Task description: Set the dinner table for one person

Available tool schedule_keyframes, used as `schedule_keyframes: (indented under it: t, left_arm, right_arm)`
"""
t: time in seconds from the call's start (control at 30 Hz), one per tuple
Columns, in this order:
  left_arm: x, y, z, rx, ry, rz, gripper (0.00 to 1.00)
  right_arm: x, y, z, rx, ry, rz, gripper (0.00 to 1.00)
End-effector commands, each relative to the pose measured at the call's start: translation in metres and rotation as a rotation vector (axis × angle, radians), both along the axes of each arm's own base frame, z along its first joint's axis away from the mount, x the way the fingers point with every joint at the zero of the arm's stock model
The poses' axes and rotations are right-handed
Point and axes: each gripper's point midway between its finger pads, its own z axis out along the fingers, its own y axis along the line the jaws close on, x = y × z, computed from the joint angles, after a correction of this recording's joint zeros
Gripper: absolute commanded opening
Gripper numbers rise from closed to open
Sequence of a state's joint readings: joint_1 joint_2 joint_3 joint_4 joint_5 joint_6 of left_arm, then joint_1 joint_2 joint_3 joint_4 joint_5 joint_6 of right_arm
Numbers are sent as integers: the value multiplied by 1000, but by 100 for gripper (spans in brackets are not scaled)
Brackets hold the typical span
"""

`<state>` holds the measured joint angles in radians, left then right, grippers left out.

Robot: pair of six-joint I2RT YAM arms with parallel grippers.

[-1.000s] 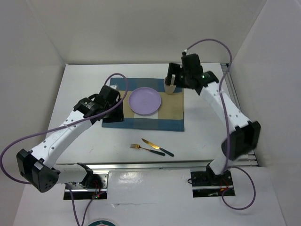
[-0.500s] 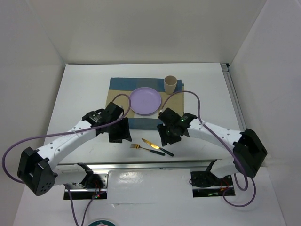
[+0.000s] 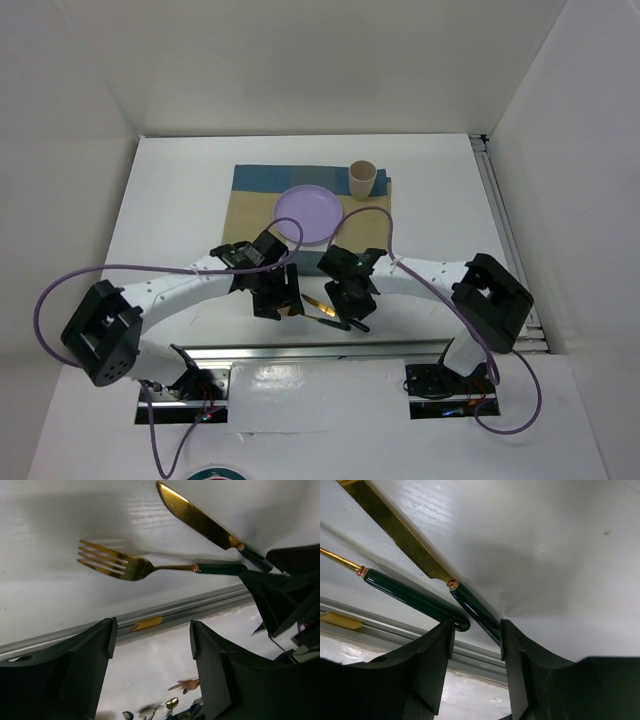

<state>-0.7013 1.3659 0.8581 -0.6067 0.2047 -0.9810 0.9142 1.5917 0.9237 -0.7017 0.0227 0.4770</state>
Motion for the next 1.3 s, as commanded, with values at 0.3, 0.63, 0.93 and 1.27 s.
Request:
schedule_keyframes:
  t: [0.3,0.63,0.93,1.27]
  left_arm:
    - [17,-14,-13,11,6,21,77]
    - [17,-5,-23,76,24,54,74]
    - [-7,-19,-8,14,47,-22,74]
    - [-3,-19,10,7,4,-2,74]
  right_arm:
    - [8,-1,-14,-20,-46,-9,24]
    - [9,-5,0,-37,-52,-43,3]
    - [8,3,13,35,-64,-70,16]
    - [-1,4,-22,-20,-12,-55,36]
